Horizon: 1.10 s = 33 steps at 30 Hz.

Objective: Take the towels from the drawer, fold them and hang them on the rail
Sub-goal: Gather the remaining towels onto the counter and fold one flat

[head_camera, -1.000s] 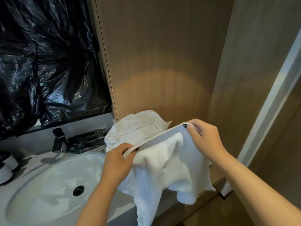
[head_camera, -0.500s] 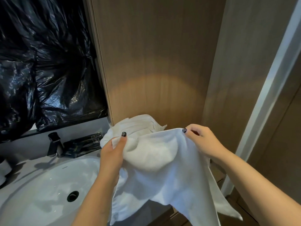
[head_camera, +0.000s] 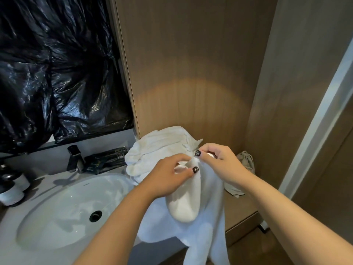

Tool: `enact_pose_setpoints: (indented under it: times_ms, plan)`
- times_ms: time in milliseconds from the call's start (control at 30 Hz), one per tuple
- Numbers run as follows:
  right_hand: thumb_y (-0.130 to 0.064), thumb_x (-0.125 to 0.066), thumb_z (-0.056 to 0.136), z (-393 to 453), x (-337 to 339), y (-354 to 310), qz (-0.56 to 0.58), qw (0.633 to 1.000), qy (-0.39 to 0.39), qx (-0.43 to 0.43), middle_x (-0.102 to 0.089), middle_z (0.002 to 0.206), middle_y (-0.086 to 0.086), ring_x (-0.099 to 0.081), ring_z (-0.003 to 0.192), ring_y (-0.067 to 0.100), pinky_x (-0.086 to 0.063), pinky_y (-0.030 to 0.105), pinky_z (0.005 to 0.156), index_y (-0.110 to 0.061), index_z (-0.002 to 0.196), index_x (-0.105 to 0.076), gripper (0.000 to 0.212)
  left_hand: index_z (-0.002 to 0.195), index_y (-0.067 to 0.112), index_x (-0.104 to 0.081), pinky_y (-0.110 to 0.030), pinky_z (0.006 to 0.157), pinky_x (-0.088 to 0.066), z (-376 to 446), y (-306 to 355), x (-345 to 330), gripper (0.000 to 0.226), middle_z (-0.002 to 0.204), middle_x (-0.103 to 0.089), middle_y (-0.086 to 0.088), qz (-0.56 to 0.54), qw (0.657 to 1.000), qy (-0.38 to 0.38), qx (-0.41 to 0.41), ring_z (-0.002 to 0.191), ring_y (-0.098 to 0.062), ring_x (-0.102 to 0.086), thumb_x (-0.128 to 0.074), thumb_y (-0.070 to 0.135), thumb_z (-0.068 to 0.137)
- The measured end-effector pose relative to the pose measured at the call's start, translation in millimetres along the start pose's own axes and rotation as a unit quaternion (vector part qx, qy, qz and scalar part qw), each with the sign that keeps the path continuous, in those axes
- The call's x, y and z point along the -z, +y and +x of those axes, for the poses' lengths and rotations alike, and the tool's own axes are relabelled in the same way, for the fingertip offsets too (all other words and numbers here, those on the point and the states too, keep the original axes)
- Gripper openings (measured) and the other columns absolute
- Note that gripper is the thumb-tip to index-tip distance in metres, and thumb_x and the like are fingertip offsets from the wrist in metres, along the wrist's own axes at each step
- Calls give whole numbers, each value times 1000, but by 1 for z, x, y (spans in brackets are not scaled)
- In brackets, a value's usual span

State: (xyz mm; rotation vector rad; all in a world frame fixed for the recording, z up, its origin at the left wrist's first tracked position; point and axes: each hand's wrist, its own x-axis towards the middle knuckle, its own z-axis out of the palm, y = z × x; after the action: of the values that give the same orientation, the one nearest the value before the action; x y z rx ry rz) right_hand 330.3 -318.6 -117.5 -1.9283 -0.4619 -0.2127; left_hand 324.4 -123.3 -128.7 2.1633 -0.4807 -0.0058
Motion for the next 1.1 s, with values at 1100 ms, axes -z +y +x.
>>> enact_pose_setpoints:
  times_ms: [1100]
  plan:
    - [-10, -55, 97, 21, 22, 3, -217, 970, -106, -3, -70, 96, -2, -62, 91, 16, -50, 38, 82, -16, 101, -71, 17, 84, 30, -58, -43, 71, -52, 26, -19, -9, 14, 74, -62, 12, 95, 991, 87, -34, 75, -16, -58, -53, 37, 94]
